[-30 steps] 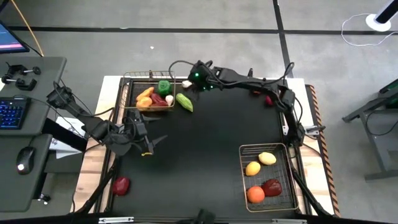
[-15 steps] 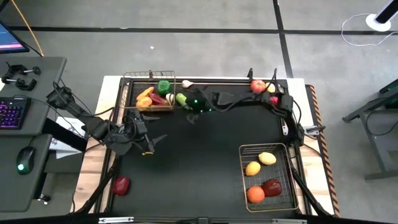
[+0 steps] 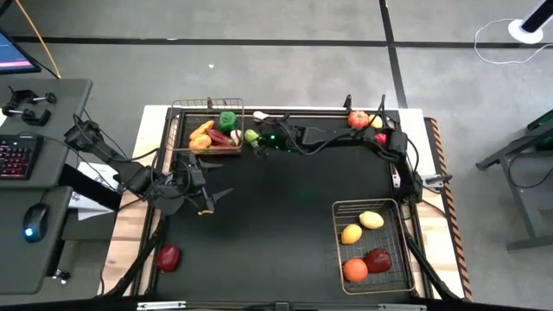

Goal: Sort produce into baskets
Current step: Put the green cucumber into the top wire basket, then put the white garlic into the top wire basket

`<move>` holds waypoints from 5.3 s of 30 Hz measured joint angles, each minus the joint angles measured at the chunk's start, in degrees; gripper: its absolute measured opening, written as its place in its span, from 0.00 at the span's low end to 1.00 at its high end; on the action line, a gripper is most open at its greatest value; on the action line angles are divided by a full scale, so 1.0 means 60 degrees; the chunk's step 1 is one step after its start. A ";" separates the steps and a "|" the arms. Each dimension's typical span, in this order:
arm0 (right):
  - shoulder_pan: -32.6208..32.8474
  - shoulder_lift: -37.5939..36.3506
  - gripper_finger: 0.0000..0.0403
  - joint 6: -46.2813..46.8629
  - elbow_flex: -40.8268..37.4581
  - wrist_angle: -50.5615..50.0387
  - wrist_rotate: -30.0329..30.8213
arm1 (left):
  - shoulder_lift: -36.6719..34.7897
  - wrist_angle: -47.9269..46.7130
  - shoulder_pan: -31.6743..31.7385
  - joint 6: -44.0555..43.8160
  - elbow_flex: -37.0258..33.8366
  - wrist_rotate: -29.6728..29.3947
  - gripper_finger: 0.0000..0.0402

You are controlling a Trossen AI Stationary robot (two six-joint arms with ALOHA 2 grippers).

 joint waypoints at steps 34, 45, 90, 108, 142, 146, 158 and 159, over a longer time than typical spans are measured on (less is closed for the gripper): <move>-0.0221 0.0052 0.95 0.0940 -0.0349 0.1172 -0.0734 | 0.0000 -0.0006 0.0000 0.0011 0.0002 0.0000 0.89; -0.0478 0.0149 0.95 0.1057 0.0509 -0.0781 -0.0864 | 0.0003 0.0004 0.0276 0.0015 0.0004 -0.0003 0.89; -0.0447 0.2463 0.94 0.0430 0.3096 -0.3064 -0.1186 | 0.0011 -0.0004 0.0623 0.0079 0.0007 0.0834 0.89; 0.0038 0.1199 0.33 -0.1144 0.3442 -0.5135 0.0875 | 0.0011 -0.0104 0.0609 -0.0239 0.0007 0.1336 0.89; -0.0161 0.1501 0.74 -0.0897 0.3228 0.1194 -0.2582 | 0.0011 0.0062 0.0616 -0.0087 0.0011 0.1472 0.89; -0.0181 0.1400 0.75 -0.1594 0.3228 0.0885 -0.2792 | 0.0009 0.0078 0.0616 -0.0091 0.0011 0.1540 0.89; -0.0871 -0.1382 0.75 -0.2783 0.3235 -0.3823 -0.1255 | 0.0124 -0.0571 0.0619 -0.0773 0.0007 0.1775 0.89; -0.0878 -0.1642 0.75 -0.2790 0.3236 -0.4432 -0.1145 | 0.0210 -0.0603 0.0619 -0.0867 0.0007 0.1797 0.89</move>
